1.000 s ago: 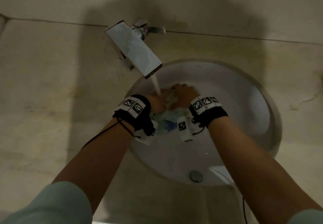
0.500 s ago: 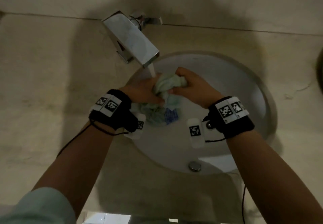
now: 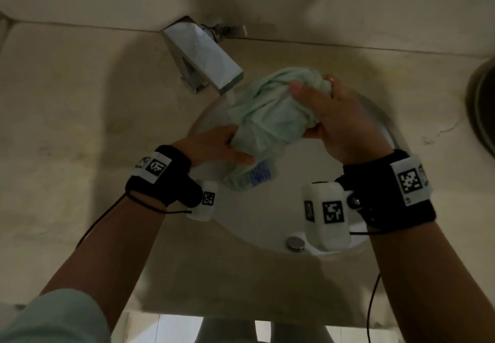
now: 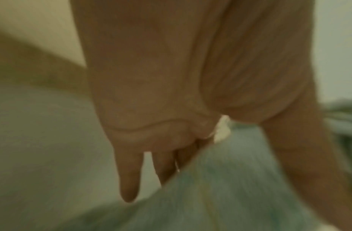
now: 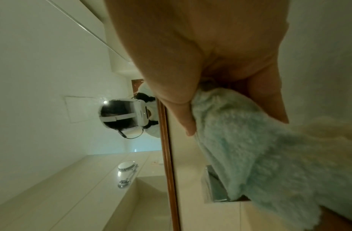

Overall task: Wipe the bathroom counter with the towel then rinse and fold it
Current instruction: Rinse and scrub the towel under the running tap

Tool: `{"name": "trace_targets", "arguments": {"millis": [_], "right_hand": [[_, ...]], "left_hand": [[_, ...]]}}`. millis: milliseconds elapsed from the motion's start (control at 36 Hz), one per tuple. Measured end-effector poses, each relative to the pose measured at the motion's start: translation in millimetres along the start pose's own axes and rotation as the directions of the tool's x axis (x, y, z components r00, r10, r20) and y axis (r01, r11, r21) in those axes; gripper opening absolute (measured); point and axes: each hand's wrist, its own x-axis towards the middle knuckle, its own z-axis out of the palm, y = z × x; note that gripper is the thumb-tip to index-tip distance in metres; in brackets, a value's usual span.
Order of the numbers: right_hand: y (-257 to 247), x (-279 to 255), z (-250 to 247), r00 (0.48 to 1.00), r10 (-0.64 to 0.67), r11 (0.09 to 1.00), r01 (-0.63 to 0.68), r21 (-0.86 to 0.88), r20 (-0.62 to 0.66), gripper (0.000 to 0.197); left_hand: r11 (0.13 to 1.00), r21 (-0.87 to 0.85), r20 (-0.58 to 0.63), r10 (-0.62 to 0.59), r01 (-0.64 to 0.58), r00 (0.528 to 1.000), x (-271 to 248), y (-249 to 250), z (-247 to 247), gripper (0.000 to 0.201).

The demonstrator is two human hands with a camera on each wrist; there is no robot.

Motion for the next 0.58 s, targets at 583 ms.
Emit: {"name": "trace_targets", "arguments": {"millis": [583], "right_hand": [[70.0,17.9,-9.1,0.879,0.452,0.892,-0.449,0.051,-0.152,0.033]], "left_hand": [[0.963,0.103,-0.493,0.266,-0.247,0.828,-27.1,31.7,13.6,0.072]]}}
